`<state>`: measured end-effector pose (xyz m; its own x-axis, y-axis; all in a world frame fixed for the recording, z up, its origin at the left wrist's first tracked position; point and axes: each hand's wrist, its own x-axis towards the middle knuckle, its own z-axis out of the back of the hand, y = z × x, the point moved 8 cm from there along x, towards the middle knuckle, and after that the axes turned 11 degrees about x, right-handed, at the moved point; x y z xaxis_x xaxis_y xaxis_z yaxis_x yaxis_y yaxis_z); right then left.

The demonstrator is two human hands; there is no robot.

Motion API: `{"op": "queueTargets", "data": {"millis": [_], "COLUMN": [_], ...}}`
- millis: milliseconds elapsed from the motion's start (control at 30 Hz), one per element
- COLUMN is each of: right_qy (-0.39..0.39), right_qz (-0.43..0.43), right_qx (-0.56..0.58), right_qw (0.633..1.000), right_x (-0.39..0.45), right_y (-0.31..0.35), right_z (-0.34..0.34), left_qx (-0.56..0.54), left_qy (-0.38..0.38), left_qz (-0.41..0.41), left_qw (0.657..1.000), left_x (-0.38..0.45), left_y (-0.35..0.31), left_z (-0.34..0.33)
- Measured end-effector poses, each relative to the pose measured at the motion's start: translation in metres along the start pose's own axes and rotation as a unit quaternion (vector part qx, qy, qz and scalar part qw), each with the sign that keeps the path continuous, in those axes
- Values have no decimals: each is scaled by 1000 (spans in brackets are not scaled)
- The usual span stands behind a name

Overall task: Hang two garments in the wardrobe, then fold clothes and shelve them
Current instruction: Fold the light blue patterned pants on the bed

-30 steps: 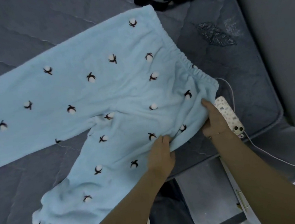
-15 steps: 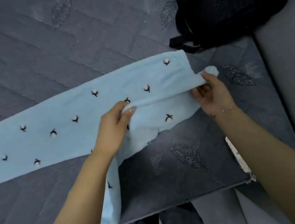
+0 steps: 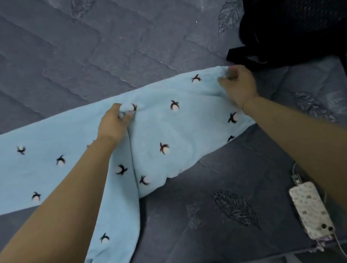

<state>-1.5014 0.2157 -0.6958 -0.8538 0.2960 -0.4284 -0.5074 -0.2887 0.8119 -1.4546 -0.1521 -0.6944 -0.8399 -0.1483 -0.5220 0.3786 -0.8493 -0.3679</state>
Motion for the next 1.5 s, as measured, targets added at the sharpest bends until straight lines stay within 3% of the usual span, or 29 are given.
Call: {"op": "queueTargets", "data": {"millis": [100,200,367,600,967,1067,1167,1300,1367,1433,1500], "right_qy": [77,98,-8,-48,-59,-76,-69,-41,-19,-20,-25], "right_qz": [-28,-37,-3,-18,7,55,109,122,100,88,61], "right_qx": [-64,-69,73,-3,-168,-262,-235,-197,-120,-67,-19], "right_qw": [995,992,997,999,984,960,963,972,988,994,998], "right_x": [1,-1,13,35,28,-12,-82,-171,-213,-255,-292], "right_y": [-6,-14,-14,-36,-25,-14,-14,-26,-33,-38,-47], "right_z": [-8,-2,49,27,19,21,5,-39,-67,-93,-121], "left_qx": [-143,-195,-161,-133,-185,-184,-204,-308,-244,-133,-76], "left_qy": [-4,4,0,-27,-24,-20,8,107,77,-7,-65], "left_qz": [-18,-41,-53,59,102,85,60,8,-42,-114,-202], "left_qw": [990,980,986,989,977,979,977,945,966,985,974], "left_x": [-11,-10,21,63,77,75,70,49,23,-20,-77], "left_y": [1,-16,-36,-28,-17,-21,-22,-27,-22,-10,11], "left_z": [-1,5,6,-35,-40,-39,-40,-39,-29,-13,0]}}
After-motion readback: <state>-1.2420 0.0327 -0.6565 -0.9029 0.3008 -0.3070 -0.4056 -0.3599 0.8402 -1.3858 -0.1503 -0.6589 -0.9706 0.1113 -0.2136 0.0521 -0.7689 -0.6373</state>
